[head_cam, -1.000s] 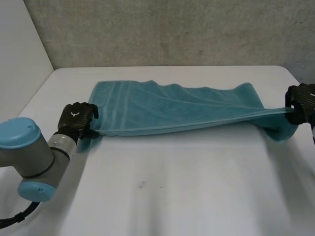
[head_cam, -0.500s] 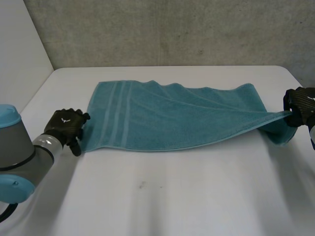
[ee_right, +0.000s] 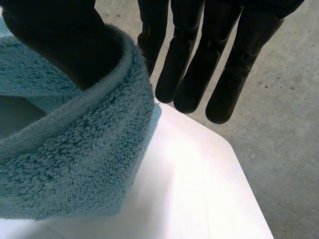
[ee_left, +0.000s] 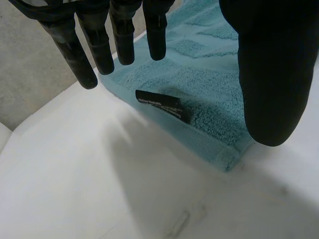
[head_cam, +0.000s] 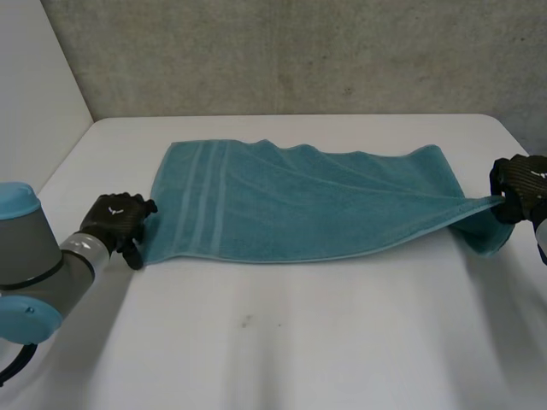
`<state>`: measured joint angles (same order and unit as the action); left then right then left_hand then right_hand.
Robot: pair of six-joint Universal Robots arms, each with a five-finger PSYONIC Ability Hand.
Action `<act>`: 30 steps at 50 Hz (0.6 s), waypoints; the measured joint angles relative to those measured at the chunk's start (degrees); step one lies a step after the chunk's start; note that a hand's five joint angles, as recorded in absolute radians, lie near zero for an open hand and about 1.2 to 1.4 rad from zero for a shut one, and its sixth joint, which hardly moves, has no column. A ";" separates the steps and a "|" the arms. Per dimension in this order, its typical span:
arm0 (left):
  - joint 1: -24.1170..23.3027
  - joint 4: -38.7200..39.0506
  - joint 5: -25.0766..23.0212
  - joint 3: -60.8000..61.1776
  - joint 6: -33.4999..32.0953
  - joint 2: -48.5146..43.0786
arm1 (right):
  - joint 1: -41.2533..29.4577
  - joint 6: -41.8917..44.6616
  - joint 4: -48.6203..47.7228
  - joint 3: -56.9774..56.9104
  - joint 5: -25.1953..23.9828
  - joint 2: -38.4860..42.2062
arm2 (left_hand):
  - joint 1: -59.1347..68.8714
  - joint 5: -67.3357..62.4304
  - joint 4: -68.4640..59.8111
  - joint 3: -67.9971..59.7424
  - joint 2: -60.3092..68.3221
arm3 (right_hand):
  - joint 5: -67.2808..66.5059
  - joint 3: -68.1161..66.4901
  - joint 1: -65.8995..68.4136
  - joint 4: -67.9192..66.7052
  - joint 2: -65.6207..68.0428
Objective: Fold the laundry
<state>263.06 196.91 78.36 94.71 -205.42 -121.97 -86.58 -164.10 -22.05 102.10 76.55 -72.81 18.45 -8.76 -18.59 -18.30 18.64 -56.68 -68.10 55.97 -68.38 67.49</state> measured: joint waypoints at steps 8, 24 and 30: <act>-0.10 -0.29 -1.15 -1.86 1.22 -1.54 | 0.00 0.97 -0.01 -0.06 0.00 0.76 | 2.44 -2.58 -2.50 -2.82 2.41 | -0.10 0.00 0.00 0.00 0.00; -0.31 -0.07 -1.19 -4.86 0.91 -4.48 | 0.00 1.07 0.06 0.02 0.00 0.87 | 3.22 -3.63 -3.38 -3.65 3.33 | -0.14 0.00 0.00 0.00 0.00; -0.42 -0.02 -1.20 -5.33 0.80 -5.09 | 0.00 1.06 0.08 0.04 0.00 0.85 | 5.52 -5.55 -5.42 -5.61 5.29 | -0.14 0.00 0.00 0.00 0.00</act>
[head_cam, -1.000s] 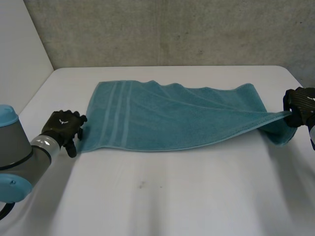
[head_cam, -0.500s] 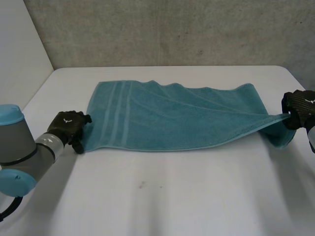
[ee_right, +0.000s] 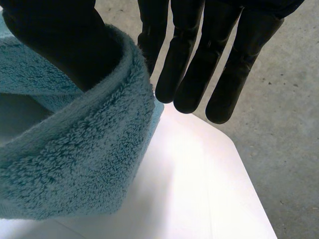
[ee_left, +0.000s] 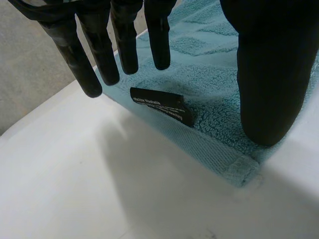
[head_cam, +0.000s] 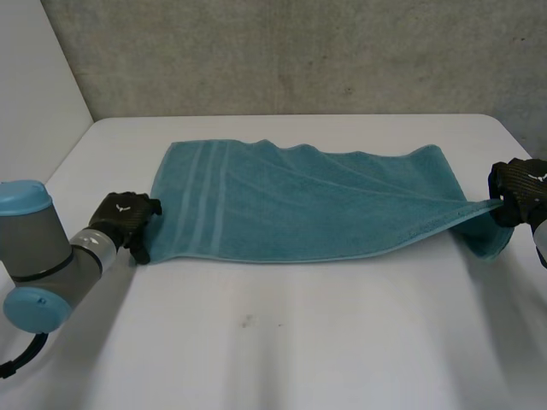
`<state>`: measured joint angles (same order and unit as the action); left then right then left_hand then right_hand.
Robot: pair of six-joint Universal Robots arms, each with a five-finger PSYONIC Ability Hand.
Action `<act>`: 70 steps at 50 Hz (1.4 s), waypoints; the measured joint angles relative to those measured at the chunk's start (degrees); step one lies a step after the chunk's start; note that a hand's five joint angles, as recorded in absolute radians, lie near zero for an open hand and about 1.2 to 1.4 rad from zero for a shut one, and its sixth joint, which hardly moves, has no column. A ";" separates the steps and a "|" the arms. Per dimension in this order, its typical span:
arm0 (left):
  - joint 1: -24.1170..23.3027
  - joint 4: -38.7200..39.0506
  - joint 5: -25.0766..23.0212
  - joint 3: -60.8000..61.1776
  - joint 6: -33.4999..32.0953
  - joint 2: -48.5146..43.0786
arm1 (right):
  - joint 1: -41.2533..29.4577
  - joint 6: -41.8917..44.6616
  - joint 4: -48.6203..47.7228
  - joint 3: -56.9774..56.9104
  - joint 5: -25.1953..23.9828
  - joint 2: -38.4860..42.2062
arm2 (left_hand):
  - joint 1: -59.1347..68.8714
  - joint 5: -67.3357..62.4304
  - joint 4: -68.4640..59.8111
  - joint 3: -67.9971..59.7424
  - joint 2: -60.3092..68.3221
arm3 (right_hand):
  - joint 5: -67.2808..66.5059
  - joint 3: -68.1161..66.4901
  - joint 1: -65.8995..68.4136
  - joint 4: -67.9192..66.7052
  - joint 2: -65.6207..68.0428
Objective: Fold the laundry
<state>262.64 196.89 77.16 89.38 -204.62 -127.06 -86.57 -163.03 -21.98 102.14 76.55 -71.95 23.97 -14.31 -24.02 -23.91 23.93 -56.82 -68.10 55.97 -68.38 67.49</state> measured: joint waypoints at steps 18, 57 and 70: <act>-0.17 0.29 -0.09 -0.46 0.28 -0.43 | 0.00 0.15 0.05 0.18 0.00 -0.02 | 16.91 -12.94 -15.88 -16.11 16.15 | 0.00 0.00 0.00 0.00 0.00; -0.95 -0.25 -0.27 4.81 0.19 4.80 | -0.04 0.33 0.27 0.35 0.00 -0.03 | 6.28 -6.19 -6.38 -6.90 6.56 | 0.00 -0.01 0.00 0.00 0.00; -0.90 0.34 -0.32 2.97 -0.03 1.90 | -0.09 2.03 0.27 0.43 0.06 0.06 | 6.28 -6.66 -6.79 -6.90 6.84 | 0.00 0.00 0.03 0.00 0.00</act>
<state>261.74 197.23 76.84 92.34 -204.66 -125.16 -86.66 -161.00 -21.71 102.56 76.61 -71.90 30.25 -20.98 -30.81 -30.81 30.78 -56.82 -68.10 56.00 -68.38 67.49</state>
